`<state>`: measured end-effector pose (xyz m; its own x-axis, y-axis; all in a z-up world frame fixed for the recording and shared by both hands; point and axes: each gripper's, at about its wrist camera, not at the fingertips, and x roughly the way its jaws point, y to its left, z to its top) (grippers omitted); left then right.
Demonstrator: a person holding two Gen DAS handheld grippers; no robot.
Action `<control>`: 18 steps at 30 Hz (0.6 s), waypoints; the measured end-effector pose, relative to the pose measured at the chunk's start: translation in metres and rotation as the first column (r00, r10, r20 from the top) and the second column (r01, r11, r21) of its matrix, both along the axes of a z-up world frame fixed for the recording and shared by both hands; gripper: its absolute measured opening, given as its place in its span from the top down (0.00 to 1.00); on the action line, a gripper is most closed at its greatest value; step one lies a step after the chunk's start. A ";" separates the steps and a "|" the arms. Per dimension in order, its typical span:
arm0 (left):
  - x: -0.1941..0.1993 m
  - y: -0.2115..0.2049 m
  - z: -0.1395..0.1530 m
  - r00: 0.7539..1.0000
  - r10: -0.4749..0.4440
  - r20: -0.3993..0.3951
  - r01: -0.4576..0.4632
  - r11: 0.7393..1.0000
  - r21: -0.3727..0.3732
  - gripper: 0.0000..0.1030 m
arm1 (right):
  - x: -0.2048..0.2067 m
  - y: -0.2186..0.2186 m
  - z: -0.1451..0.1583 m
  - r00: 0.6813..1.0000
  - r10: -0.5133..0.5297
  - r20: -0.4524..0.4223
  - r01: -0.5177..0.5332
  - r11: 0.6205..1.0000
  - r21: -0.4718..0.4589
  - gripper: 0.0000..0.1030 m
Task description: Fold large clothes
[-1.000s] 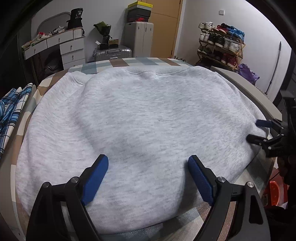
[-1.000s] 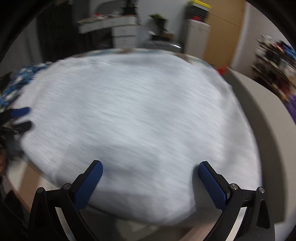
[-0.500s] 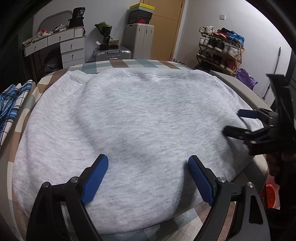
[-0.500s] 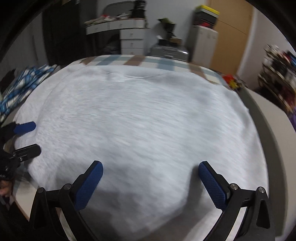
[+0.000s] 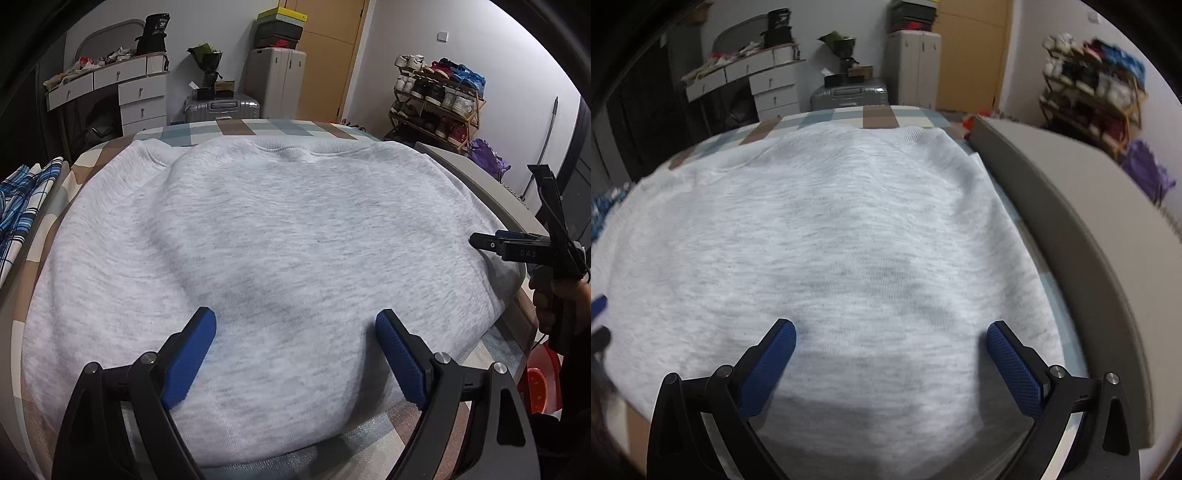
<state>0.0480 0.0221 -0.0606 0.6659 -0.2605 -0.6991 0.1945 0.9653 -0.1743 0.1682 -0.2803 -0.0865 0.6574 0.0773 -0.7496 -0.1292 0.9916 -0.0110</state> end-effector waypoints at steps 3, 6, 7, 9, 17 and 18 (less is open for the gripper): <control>0.000 0.001 0.000 1.000 -0.001 0.000 0.001 1.000 -0.005 0.18 | 0.002 0.027 0.011 0.999 0.038 0.014 -0.037 0.998 -0.049 0.00; 0.000 0.001 0.001 1.000 -0.002 0.000 0.002 1.000 -0.004 0.18 | 0.007 0.067 0.024 0.987 0.156 0.045 -0.154 0.987 -0.037 0.00; 0.000 0.001 0.001 1.000 -0.002 0.000 0.002 1.000 -0.003 0.18 | 0.012 0.082 0.025 0.981 0.185 0.052 -0.184 0.982 -0.036 0.00; 0.000 0.001 0.001 1.000 -0.001 0.000 0.001 1.000 -0.004 0.18 | 0.025 0.109 0.024 0.971 0.231 0.055 -0.229 0.973 -0.037 0.00; 0.000 0.001 0.001 1.000 -0.003 0.000 0.003 1.000 -0.007 0.18 | 0.043 0.094 0.008 0.974 0.220 0.058 -0.216 0.974 -0.071 0.00; 0.000 0.001 0.001 1.000 -0.004 0.001 0.004 1.000 -0.009 0.18 | 0.043 0.080 0.009 0.979 0.197 0.059 -0.195 0.980 -0.048 0.00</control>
